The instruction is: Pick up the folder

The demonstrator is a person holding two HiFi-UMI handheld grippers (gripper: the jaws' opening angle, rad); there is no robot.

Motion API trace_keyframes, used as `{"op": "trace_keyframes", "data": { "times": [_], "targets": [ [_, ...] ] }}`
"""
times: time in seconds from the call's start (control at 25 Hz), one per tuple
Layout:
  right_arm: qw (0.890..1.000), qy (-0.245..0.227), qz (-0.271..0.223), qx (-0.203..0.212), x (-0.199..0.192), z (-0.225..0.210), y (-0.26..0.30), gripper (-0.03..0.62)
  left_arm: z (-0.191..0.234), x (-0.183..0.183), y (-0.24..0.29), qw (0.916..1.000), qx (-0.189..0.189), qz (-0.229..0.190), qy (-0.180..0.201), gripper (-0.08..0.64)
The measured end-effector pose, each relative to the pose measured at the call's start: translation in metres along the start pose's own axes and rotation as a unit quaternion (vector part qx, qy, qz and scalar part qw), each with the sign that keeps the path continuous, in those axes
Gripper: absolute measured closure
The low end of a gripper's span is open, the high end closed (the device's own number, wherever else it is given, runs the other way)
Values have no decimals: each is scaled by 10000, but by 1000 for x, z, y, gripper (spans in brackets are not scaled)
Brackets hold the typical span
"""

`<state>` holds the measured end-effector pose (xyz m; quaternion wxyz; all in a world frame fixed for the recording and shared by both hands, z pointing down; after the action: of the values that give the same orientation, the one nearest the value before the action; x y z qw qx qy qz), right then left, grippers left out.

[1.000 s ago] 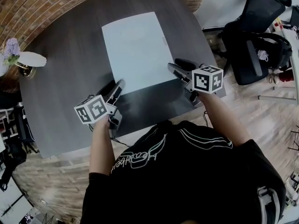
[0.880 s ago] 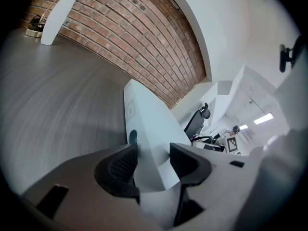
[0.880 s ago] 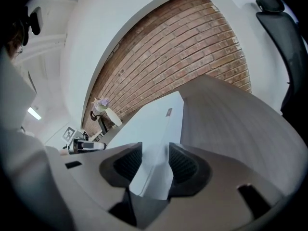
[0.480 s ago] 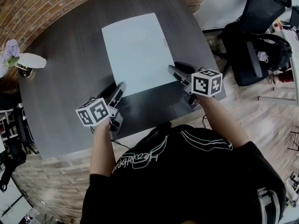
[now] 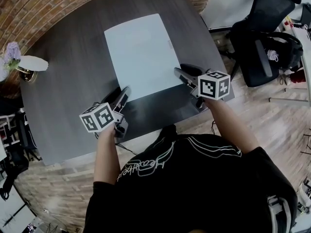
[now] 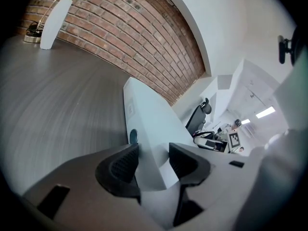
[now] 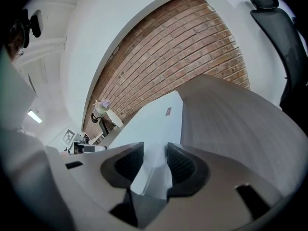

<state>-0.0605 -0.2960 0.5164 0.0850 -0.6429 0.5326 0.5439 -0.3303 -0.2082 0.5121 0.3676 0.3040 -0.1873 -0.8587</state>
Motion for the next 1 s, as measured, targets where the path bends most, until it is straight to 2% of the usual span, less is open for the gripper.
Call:
{"op": "trace_keyframes", "data": {
  "times": [0.6,1.0],
  "targets": [
    [10000,0,-53,-59,-27,16,-32,463,-9,-37,-14,9999,32,-77,143,364],
    [9997,27,-169,-173,-58,37,-66,465,-17,-79,-34,9998,80,-61,155,364]
  ]
}}
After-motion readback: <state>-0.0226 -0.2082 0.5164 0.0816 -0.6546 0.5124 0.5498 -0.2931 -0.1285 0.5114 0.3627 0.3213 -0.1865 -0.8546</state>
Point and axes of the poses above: the fingertips, and each gripper's own axes: y forward along the fingers, z to its left, x out of its top, the point moved 5 cm from there along -y, backward along the fingers, and after that the axes turned 14 degrees about -y, right-handed, at the moved point
